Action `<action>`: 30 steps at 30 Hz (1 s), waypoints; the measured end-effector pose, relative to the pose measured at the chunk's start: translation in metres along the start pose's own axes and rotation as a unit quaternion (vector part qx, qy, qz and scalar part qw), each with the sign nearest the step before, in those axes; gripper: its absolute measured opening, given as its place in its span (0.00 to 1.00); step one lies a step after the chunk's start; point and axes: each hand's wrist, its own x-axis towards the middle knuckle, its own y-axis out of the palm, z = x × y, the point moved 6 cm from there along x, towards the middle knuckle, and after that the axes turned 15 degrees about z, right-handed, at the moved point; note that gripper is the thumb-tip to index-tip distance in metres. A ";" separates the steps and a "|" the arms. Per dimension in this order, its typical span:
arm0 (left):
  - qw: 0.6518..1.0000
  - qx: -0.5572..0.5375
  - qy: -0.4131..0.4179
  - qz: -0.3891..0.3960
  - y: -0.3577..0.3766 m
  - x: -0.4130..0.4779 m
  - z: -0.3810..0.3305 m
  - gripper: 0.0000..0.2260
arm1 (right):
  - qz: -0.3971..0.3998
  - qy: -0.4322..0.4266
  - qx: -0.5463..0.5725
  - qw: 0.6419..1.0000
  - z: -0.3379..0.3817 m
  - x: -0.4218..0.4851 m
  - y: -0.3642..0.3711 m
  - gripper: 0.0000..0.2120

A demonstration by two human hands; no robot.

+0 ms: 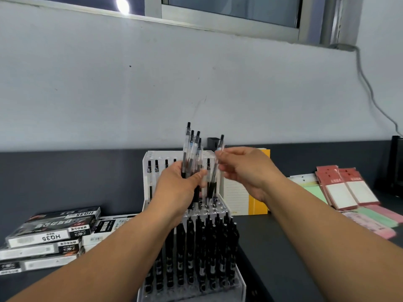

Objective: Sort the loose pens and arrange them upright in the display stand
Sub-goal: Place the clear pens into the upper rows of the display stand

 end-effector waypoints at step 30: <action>0.995 -0.052 -0.008 0.083 0.005 0.005 0.010 0.05 | 0.002 0.001 -0.014 1.000 -0.005 -0.005 0.024 0.10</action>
